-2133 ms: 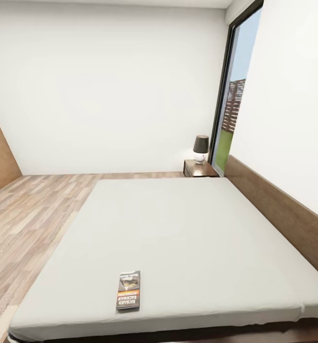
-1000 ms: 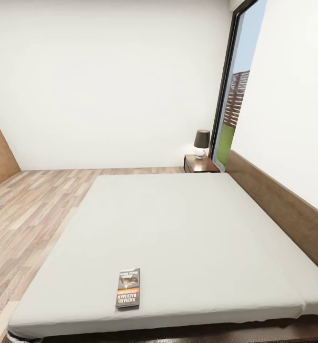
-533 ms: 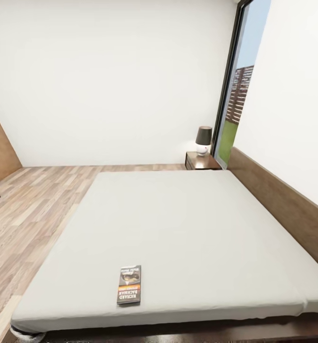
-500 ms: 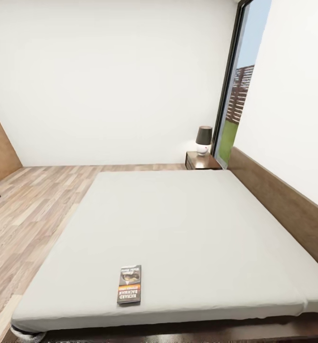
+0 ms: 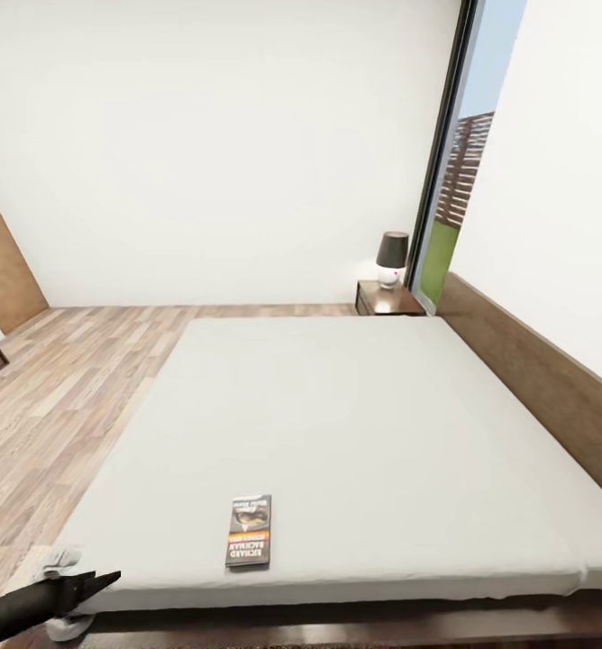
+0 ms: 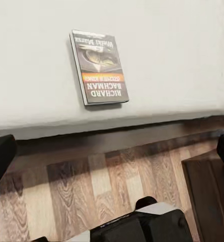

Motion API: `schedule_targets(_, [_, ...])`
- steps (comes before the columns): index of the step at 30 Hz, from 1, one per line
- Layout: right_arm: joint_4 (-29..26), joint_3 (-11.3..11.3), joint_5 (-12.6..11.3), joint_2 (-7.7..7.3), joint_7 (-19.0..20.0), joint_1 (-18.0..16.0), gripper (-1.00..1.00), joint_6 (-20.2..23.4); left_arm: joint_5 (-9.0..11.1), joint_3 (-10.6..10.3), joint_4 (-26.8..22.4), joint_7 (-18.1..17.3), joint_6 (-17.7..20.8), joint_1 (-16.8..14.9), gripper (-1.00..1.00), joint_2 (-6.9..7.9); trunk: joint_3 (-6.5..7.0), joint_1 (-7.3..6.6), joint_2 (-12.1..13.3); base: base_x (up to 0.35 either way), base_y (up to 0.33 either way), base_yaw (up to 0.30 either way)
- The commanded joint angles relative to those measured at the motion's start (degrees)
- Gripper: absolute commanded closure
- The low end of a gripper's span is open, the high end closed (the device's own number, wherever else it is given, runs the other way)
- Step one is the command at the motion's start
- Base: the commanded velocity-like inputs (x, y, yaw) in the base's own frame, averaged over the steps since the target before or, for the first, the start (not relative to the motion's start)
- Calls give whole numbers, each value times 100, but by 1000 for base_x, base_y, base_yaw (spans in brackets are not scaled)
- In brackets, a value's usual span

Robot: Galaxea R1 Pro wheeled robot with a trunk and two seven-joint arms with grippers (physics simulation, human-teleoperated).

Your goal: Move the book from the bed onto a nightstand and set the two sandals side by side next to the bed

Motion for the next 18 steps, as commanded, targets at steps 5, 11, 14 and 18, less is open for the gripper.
schedule_targets(5, [6,-44,-17,-1,36,-5,-100,-9,-28,1,-1396,-23,1072,-96,-100,-935,-45,3,-12,0,0,28])
schedule_targets(11, [-2,-39,-17,-1,37,-5,-100,-9,-222,-141,-2937,997,1634,-253,-100,-2476,-52,3,-12,0,0,4])
schedule_targets(14, [-7,-36,-17,-1,37,-6,-100,-9,-282,-381,-3161,1925,1709,-382,-100,-2985,-52,3,-12,0,0,0])
schedule_targets(18, [-12,-35,-17,-1,37,-6,-100,-9,-257,-1005,-3243,2812,1719,-800,-100,-3478,-53,3,-12,0,0,0])
